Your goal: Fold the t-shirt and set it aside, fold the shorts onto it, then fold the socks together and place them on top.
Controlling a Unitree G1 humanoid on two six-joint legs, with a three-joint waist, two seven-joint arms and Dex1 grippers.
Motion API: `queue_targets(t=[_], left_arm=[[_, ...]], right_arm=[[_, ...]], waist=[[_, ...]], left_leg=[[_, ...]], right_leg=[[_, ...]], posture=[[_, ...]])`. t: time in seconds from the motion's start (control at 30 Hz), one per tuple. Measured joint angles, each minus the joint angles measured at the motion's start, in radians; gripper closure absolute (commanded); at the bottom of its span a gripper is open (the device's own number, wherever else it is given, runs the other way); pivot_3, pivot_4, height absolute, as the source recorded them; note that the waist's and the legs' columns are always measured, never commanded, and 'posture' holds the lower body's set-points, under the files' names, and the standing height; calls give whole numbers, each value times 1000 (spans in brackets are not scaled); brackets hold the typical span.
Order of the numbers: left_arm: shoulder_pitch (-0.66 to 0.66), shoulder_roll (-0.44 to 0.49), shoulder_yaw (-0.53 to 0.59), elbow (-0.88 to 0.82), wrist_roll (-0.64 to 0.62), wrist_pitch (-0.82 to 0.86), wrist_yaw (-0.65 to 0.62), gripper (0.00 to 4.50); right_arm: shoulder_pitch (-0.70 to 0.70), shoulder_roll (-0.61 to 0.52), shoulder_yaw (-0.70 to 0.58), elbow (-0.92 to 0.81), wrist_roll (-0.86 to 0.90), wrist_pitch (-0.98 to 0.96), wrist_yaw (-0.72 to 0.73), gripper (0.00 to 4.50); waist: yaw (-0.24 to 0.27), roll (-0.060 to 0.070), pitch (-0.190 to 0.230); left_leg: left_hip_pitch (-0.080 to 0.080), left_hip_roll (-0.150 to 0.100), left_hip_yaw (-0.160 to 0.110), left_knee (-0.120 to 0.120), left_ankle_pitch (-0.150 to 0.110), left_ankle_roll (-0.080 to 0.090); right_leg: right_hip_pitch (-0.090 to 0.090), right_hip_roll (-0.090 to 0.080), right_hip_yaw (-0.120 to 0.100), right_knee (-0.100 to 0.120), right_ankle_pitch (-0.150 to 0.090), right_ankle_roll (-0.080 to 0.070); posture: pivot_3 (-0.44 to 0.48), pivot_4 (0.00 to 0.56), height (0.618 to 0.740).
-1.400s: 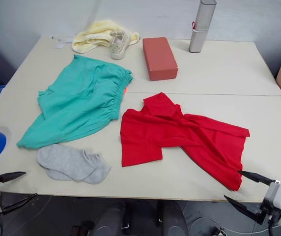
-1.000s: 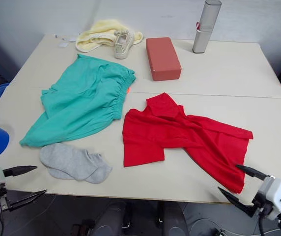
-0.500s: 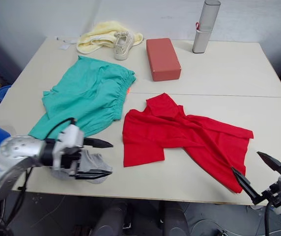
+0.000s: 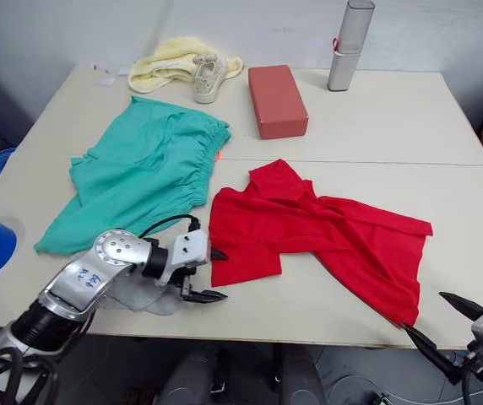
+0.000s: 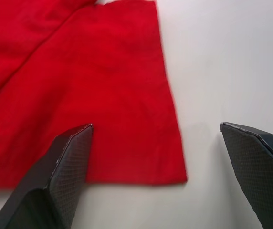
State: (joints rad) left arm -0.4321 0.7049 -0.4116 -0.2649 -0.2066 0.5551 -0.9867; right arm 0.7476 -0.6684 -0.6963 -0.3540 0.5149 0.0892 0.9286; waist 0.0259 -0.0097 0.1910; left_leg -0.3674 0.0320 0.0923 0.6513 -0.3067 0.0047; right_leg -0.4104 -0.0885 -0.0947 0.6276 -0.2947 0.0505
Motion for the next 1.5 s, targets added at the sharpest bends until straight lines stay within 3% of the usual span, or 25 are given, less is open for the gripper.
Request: queue_targets(t=[0.47, 0.7, 0.8, 1.17, 1.33, 1.5], left_arm=[[-5, -22, 1, 16, 106, -43, 4, 4486], [-3, -30, 4, 16, 105, -38, 1, 4486], [0, -30, 9, 17, 105, -33, 0, 4500], [13, -31, 21, 15, 96, -31, -11, 4500], [20, -18, 33, 23, 91, -55, -29, 4500], [90, 39, 102, 6, 4, -75, -123, 4500]], right_arm=[[-188, -102, 102, 68, 11, 274, 1, 0], [-223, -143, 117, 89, 3, 338, 32, 0], [-231, -144, 133, 89, 5, 354, 48, 531], [-236, -143, 125, 87, 3, 340, 74, 4335], [-251, -126, 58, 89, 8, 243, 117, 4455], [-225, -102, 13, 87, 19, 82, 221, 4455]], waist=[[-1, -1, -3], [0, -1, -4], [0, -1, -4], [-1, -1, -5], [-2, -1, -5], [-4, -1, -5]], left_leg=[[0, 0, 0, 1, 0, 1], [0, 0, 0, 1, 0, 1], [0, 0, 0, 2, 0, 1], [0, 0, 0, 2, 0, 1], [0, 1, 0, 1, 0, 1], [0, 3, 1, 2, 0, 0]], right_leg=[[1, 0, 0, 0, 0, 1], [1, 1, 0, 0, 0, 1], [1, 1, 0, 0, 1, 1], [1, 1, 0, 1, 1, 1], [1, 2, 0, 0, 1, 1], [0, 5, 3, 0, 1, 1]], posture=[[0, 150, 740], [0, 150, 740], [0, 150, 740], [0, 150, 740], [0, 150, 740], [0, 150, 740]])
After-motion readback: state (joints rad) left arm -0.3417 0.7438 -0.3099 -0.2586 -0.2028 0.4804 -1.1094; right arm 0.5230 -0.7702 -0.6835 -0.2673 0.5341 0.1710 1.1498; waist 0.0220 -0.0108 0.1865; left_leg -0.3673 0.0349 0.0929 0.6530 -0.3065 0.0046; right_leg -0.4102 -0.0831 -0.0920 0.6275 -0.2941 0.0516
